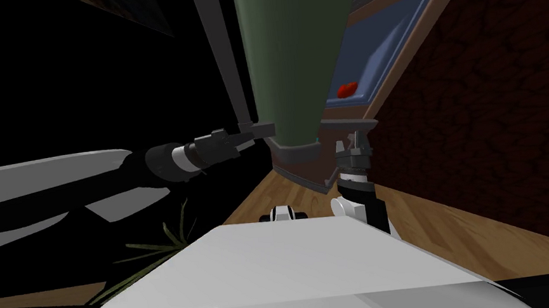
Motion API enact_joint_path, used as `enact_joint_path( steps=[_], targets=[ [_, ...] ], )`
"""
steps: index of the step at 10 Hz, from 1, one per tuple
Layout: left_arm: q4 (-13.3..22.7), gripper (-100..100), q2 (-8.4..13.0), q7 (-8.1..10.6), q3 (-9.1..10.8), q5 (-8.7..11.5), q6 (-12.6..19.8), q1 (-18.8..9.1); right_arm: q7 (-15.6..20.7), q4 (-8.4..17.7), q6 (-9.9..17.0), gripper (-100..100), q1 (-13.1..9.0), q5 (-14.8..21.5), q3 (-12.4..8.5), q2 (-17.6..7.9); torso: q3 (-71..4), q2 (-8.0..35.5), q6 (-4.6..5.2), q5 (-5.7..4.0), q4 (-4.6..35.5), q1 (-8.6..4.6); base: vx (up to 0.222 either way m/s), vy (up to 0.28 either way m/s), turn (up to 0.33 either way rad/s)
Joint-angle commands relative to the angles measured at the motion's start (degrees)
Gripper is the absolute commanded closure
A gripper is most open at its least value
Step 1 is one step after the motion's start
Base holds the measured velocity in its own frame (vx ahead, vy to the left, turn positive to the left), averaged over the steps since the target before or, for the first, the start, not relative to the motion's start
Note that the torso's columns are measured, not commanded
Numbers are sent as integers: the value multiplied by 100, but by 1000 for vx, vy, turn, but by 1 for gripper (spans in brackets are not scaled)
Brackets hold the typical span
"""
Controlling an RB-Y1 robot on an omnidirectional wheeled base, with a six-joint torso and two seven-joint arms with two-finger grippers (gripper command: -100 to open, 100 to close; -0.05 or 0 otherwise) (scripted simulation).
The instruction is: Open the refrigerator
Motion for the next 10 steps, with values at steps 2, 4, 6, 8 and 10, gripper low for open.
enact_joint_path(
  steps=[2, 4, 6, 8, 10],
  targets=[
    [275, 100, -264, 319, -206, -291, -383, -238, 0, 0, 0, 0, 0, 0, 1, 1, 40, 31, -5, -4, -1, -38, -57, 215, -201],
    [453, 100, -362, 439, -495, -604, -487, -676, 0, 0, 0, 0, -1, 0, 0, 0, 45, 76, -8, -1, 52, 13, -96, 229, -104],
    [737, 100, -362, 439, -495, -648, -487, -746, 0, 0, 0, 0, 0, 0, 2, 2, 26, 68, 9, -41, 72, -85, -15, 6, 46],
    [906, 100, -362, 439, -495, -648, -487, -773, 0, 0, 0, 0, -1, 0, 3, 3, -17, 23, 29, -57, 66, -95, -15, -27, 1],
    [915, 100, -362, 439, -563, -648, -487, -773, 0, -1, 0, 0, 0, 0, 3, 3, -30, -3, 25, -42, 55, -56, -3, -16, 0]
  ],
)
